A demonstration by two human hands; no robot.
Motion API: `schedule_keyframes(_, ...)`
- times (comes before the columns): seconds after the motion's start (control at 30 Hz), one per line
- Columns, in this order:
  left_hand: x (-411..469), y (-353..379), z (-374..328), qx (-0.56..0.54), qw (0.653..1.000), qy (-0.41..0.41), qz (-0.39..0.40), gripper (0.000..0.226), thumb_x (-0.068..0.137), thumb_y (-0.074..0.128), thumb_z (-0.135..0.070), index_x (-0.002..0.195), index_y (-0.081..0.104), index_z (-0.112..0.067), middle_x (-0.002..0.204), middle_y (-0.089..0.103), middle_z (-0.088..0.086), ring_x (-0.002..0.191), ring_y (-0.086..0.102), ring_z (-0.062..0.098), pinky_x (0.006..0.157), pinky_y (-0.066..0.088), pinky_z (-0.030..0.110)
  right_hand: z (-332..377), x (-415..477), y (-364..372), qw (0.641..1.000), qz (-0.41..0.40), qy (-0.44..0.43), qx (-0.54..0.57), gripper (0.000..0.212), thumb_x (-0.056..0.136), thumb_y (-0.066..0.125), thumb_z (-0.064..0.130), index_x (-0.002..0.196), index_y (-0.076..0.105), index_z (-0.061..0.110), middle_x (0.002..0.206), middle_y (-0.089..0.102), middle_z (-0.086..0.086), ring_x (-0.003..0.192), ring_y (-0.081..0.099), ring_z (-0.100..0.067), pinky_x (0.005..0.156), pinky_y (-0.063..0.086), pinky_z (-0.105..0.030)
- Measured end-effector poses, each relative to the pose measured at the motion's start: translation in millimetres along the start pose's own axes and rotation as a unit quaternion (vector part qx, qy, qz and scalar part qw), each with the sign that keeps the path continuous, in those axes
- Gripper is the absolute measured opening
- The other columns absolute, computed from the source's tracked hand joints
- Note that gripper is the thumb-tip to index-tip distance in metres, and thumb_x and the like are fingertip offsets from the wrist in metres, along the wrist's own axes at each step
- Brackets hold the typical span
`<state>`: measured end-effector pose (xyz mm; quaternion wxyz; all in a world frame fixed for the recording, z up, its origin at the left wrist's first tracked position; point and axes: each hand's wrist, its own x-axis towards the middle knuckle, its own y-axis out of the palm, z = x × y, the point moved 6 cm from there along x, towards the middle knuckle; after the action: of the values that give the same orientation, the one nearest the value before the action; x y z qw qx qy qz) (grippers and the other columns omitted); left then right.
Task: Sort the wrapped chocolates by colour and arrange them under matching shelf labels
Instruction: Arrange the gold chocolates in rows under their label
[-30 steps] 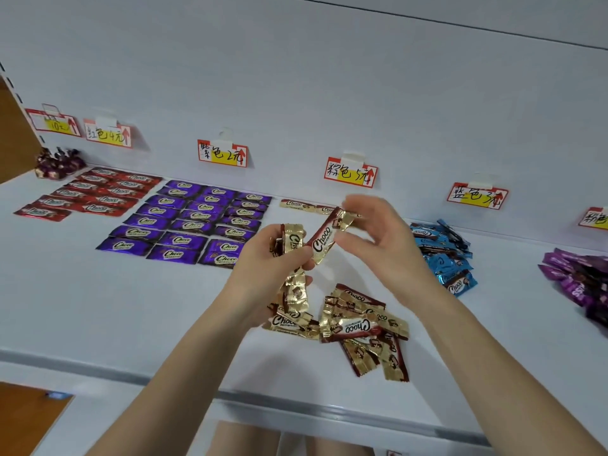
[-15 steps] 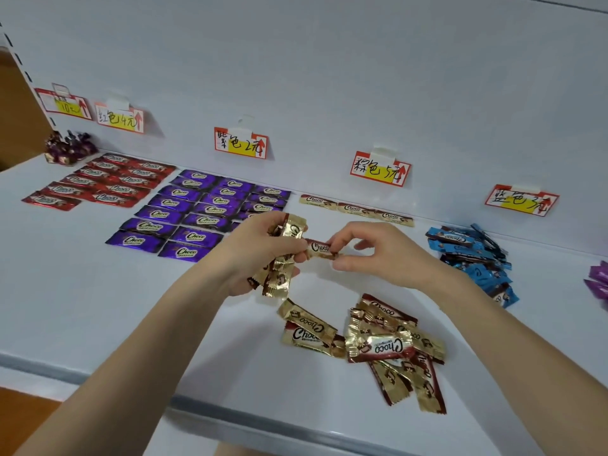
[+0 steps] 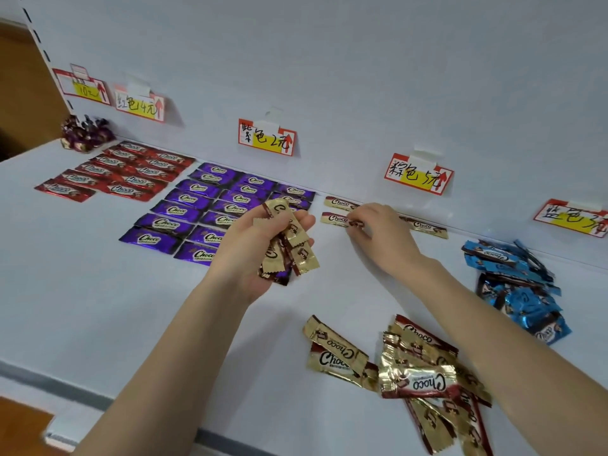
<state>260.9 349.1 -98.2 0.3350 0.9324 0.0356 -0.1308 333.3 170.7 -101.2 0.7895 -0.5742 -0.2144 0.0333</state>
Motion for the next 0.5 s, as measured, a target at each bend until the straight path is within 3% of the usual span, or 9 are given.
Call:
schedule_keyframes(0.33,0.8,-5.3,5.1,-0.024,0.999,-0.019,-0.024,0.017,0.095,0.04,0.0,0.097,0.056,-0.002,0.079,0.073,0.014,0.074,0.072,0.021,0.052,0.056,0.033,0.3,-8.0,8.9,1.0,-0.015,0.003,0.023,0.028,0.096,0.045,0.02,0.114,0.063,0.009,0.12,0.059,-0.006,0.113,0.048,-0.025,0.093,0.031,-0.026)
schedule_keyframes(0.5,0.8,-5.7,3.3,-0.002,1.0,-0.016,-0.025,0.017,0.094,0.041,0.003,0.099,0.056,-0.002,0.08,0.073,0.013,0.074,0.072,0.019,0.051,0.056,0.031,0.2,-9.1,7.1,0.999,-0.025,0.003,0.04,0.028,0.096,0.044,0.021,0.115,0.062,0.01,0.12,0.059,-0.005,0.113,0.047,-0.023,0.09,0.03,-0.023)
